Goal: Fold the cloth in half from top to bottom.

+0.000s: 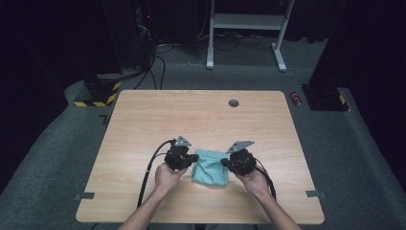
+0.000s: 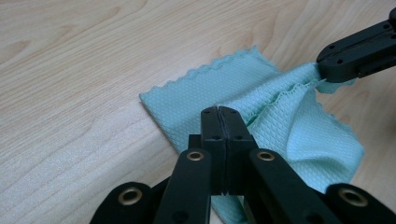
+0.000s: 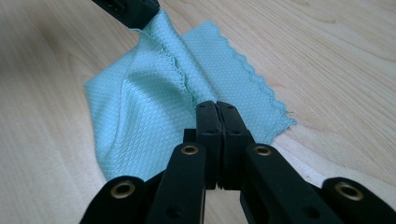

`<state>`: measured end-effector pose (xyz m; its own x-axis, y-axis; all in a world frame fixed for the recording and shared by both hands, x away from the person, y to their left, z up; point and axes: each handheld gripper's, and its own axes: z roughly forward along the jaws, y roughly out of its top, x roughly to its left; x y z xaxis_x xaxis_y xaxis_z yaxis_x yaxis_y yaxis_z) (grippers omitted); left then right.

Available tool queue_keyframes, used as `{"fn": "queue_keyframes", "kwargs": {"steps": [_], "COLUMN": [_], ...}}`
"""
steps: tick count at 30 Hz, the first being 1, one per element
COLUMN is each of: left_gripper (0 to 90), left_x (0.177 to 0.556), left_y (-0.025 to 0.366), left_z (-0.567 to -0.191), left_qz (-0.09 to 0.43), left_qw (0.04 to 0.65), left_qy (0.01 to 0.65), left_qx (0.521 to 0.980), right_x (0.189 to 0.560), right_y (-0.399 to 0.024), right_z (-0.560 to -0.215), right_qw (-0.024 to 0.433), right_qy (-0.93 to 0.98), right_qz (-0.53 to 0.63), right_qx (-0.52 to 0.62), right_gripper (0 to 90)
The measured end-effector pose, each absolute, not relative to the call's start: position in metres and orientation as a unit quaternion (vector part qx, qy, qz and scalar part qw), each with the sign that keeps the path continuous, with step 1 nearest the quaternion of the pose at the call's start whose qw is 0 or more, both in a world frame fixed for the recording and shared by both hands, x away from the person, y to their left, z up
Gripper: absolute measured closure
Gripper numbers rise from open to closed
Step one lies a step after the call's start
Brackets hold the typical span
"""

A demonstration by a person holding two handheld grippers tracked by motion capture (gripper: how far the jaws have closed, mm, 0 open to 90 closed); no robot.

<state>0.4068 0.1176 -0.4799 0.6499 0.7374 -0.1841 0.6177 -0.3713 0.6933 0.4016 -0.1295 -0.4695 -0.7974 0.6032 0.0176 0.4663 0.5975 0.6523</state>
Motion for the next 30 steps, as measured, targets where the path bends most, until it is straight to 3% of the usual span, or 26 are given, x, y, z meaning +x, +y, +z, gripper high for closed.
{"fn": "queue_keyframes", "kwargs": {"steps": [17, 22, 30], "left_gripper": [89.1, 87.9, 67.8], "left_x": [0.431, 0.433, 0.431], "left_y": [0.109, 0.107, 0.111], "left_z": [-0.493, -0.497, -0.494], "left_qz": [0.083, 0.082, 0.095], "left_qw": [0.356, 0.349, 0.354], "left_qy": [0.437, 0.446, 0.457], "left_qx": [0.822, 0.820, 0.811], "right_x": [0.429, 0.432, 0.433], "right_y": [-0.125, -0.124, -0.124], "right_z": [-0.485, -0.490, -0.491], "right_qw": [0.097, 0.100, 0.126], "right_qy": [0.882, 0.881, 0.867], "right_qz": [0.313, 0.310, 0.316], "right_qx": [0.339, 0.343, 0.363], "right_gripper": [88.1, 82.0, 68.6]}}
